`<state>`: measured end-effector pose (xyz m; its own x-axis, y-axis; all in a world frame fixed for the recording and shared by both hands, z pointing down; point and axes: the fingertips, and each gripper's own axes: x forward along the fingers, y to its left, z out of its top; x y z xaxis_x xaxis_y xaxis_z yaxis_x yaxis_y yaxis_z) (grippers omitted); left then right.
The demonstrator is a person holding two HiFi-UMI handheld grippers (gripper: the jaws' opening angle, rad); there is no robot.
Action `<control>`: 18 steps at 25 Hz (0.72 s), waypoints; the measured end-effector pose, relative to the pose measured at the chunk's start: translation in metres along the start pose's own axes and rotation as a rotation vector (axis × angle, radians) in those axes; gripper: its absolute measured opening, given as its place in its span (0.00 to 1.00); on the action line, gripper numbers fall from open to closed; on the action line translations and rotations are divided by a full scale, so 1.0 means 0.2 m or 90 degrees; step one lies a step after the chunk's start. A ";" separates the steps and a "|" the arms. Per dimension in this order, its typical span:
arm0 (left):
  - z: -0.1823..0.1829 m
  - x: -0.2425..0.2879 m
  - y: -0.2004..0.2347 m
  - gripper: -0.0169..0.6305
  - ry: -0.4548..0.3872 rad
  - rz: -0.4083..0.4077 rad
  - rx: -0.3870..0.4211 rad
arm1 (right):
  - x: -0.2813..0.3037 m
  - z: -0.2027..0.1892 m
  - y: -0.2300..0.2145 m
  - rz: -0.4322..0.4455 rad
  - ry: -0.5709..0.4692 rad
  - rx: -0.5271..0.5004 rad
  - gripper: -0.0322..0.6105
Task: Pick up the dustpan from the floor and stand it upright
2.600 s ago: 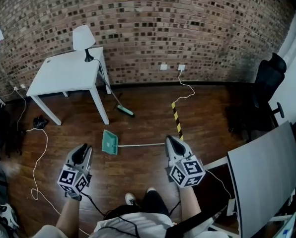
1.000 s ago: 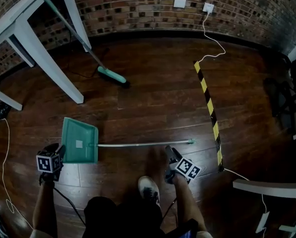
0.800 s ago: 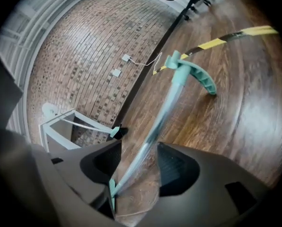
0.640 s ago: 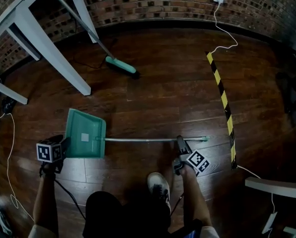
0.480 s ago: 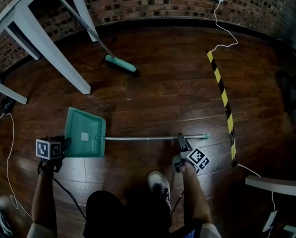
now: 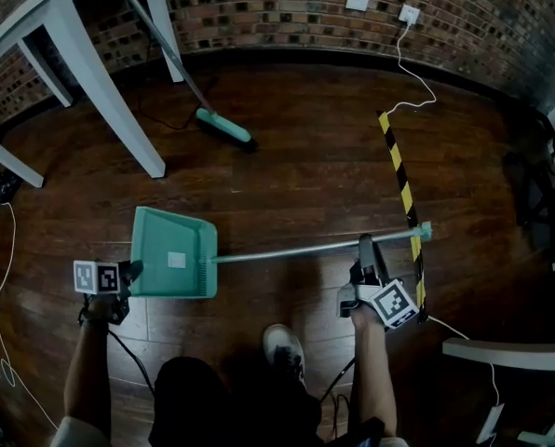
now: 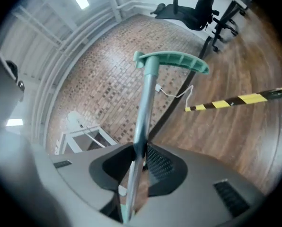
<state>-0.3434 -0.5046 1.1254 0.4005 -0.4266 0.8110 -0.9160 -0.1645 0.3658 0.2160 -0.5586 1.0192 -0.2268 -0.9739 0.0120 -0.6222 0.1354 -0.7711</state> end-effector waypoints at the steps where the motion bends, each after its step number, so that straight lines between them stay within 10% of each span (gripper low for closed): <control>1: -0.04 0.05 -0.02 0.11 0.008 -0.008 -0.010 | 0.01 0.11 0.10 0.030 -0.029 -0.009 0.18; 11: -0.27 0.53 -0.12 0.23 -0.008 0.011 -0.138 | 0.13 0.44 0.97 0.096 -0.044 -0.272 0.17; 18: -0.34 0.67 0.00 0.31 -0.021 0.119 0.019 | 0.20 0.20 1.43 0.230 0.002 -0.401 0.17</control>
<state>-0.2883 -0.5018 1.2645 0.2226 -0.4805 0.8483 -0.9749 -0.1062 0.1957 0.0581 -0.5669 0.7733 -0.5012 -0.8481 -0.1716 -0.8213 0.5287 -0.2141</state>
